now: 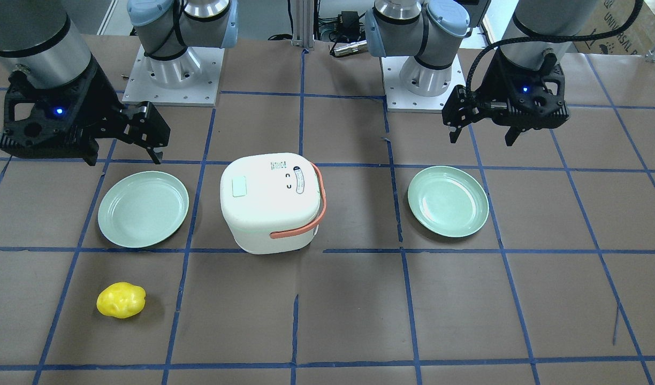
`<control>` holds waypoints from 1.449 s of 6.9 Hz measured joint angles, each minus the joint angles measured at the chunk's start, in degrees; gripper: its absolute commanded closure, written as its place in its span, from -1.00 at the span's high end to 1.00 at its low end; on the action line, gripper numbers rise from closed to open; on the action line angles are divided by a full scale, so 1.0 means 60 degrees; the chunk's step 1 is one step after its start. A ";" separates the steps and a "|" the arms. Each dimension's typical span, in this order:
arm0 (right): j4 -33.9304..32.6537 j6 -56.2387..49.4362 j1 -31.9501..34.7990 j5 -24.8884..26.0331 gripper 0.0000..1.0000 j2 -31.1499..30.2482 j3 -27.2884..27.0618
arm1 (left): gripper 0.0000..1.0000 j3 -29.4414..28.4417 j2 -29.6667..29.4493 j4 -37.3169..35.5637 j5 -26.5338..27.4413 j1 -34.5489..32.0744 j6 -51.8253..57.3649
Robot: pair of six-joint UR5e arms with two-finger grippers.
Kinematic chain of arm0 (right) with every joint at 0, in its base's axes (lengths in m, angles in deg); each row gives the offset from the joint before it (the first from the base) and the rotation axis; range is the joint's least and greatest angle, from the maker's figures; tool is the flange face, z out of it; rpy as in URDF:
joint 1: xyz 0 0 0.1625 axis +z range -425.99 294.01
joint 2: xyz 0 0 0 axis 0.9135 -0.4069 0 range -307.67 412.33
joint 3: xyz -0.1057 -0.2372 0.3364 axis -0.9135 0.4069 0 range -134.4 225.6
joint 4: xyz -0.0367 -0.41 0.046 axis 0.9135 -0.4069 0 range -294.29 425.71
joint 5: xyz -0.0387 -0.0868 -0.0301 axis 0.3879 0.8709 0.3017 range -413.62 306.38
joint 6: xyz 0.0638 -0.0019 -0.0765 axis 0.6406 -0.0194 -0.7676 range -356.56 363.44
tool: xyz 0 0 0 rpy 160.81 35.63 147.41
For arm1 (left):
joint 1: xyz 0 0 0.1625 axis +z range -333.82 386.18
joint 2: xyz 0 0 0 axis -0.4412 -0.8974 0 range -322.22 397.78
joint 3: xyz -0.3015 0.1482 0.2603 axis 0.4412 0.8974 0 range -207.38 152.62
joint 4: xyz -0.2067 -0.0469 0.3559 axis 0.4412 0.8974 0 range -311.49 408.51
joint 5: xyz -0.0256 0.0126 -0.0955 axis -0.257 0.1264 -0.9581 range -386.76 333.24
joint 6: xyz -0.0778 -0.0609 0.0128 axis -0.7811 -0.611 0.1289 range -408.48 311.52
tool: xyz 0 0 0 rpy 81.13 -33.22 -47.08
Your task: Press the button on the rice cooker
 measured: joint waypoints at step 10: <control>-0.0720 0.1044 0.1369 -0.0100 -0.95 0.0544 -0.0583 | 1.00 0.0000 -0.0001 0.0000 0.0000 0.0000 0.0000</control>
